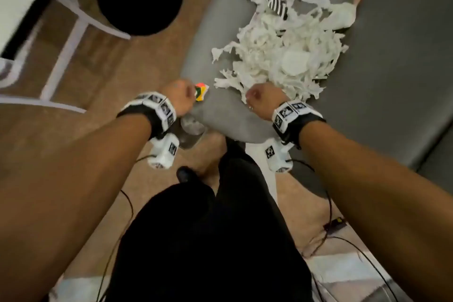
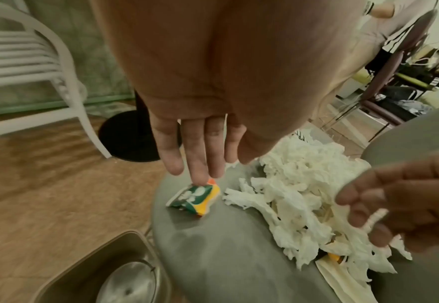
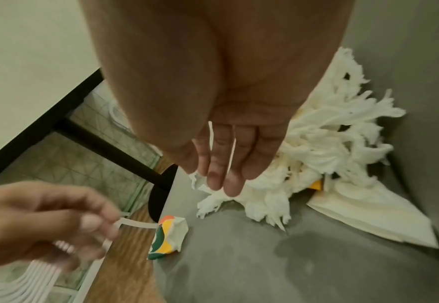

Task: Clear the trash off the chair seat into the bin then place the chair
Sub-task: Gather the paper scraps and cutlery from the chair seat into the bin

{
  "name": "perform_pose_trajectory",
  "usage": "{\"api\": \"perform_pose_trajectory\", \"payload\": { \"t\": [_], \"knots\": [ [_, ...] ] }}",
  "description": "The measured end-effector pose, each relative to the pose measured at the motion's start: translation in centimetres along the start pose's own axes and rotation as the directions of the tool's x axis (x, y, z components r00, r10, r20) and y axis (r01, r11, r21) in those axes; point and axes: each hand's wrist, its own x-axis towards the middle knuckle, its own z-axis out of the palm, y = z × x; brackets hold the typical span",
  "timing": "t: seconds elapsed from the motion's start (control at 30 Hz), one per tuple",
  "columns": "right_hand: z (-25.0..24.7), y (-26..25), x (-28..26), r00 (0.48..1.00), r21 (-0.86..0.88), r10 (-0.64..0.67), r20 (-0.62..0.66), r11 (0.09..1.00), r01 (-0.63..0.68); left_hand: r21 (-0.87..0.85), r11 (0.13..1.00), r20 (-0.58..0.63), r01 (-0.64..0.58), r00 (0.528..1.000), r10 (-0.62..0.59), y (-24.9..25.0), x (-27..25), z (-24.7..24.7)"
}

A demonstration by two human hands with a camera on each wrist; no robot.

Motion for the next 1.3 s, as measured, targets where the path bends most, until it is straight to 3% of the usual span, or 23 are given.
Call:
{"api": "perform_pose_trajectory", "payload": {
  "t": [0.1,0.13,0.2,0.27,0.43,0.57,0.73,0.9,1.03,1.17,1.3],
  "knots": [
    [-0.7,0.3,3.0,0.998,0.001,-0.026,-0.057,1.000,0.026,0.025,1.000,-0.032,0.016,0.999,-0.015,2.6,3.6,0.9],
    [-1.1,0.3,3.7,0.989,0.008,-0.042,-0.139,0.999,0.044,0.060,0.998,-0.021,0.016,1.000,-0.015,3.2,4.2,1.4],
    [-1.7,1.5,5.4,0.939,-0.030,-0.069,-0.336,0.998,0.063,0.131,0.990,0.026,0.048,0.998,-0.052,2.5,5.9,3.1],
    [-2.2,2.8,7.2,0.888,-0.162,-0.113,-0.446,0.986,0.044,0.157,0.983,0.060,0.095,0.993,-0.105,1.1,7.2,4.5],
    [-1.7,4.4,10.2,0.945,-0.454,-0.099,-0.313,0.889,-0.057,0.157,0.984,0.021,0.085,0.996,-0.089,-1.1,8.4,6.6],
    [-1.3,5.1,10.3,0.897,-0.583,-0.270,-0.351,0.812,0.017,0.089,0.994,-0.073,0.069,0.995,-0.062,-2.4,8.7,7.1],
    [-1.3,4.6,7.9,0.835,-0.517,-0.314,-0.451,0.855,0.042,-0.099,0.995,-0.194,0.013,0.980,-0.032,-2.3,7.7,6.8],
    [-0.2,1.8,6.8,0.726,-0.316,-0.402,-0.558,0.912,0.262,-0.294,0.953,-0.253,-0.070,0.967,-0.008,-3.0,5.0,6.8],
    [2.0,-3.6,5.7,0.752,-0.135,-0.352,-0.558,0.932,0.335,-0.408,0.911,-0.295,-0.057,0.953,-0.073,-6.1,2.4,6.8],
    [7.0,-9.6,5.1,0.770,-0.005,-0.406,-0.492,0.886,0.464,-0.524,0.851,-0.296,0.036,0.929,-0.221,-11.1,-0.1,7.9],
    [15.7,-14.1,5.0,0.869,0.080,-0.400,-0.290,0.895,0.438,-0.575,0.796,-0.221,0.192,0.900,-0.377,-17.9,-1.5,11.8]
  ]
}}
